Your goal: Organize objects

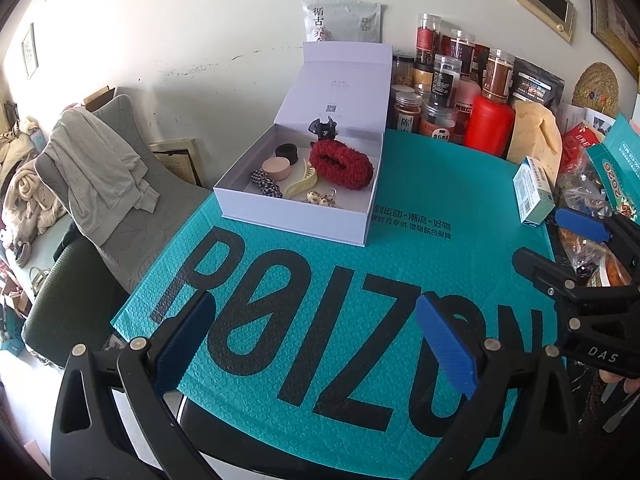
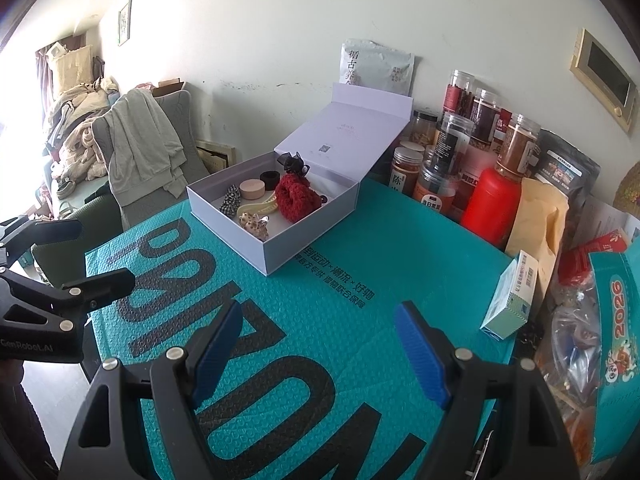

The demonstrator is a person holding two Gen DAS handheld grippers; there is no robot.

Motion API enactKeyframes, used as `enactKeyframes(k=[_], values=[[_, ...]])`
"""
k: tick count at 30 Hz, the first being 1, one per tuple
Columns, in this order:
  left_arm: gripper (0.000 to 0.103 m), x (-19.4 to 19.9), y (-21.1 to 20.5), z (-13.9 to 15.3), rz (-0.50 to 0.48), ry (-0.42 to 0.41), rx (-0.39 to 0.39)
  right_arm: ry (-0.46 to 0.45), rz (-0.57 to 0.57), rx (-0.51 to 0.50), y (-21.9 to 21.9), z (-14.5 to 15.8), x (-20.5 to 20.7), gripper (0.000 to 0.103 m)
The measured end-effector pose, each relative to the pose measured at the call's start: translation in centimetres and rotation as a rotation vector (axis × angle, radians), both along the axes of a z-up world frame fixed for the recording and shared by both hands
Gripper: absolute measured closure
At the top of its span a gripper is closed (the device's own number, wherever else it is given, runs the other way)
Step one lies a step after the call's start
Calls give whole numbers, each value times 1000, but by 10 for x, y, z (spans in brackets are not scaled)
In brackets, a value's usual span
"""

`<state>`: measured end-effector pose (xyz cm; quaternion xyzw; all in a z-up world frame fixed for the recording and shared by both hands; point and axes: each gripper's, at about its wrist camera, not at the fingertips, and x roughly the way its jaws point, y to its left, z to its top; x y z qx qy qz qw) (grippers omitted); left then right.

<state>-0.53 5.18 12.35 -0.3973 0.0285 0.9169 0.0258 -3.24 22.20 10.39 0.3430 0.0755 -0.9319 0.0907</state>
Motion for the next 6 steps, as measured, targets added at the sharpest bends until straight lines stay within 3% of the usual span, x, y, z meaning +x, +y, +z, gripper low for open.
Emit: enactKeyframes(k=[6], values=[[3, -3, 0, 0, 13, 3, -16, -8, 1, -2, 2, -2, -2, 24]])
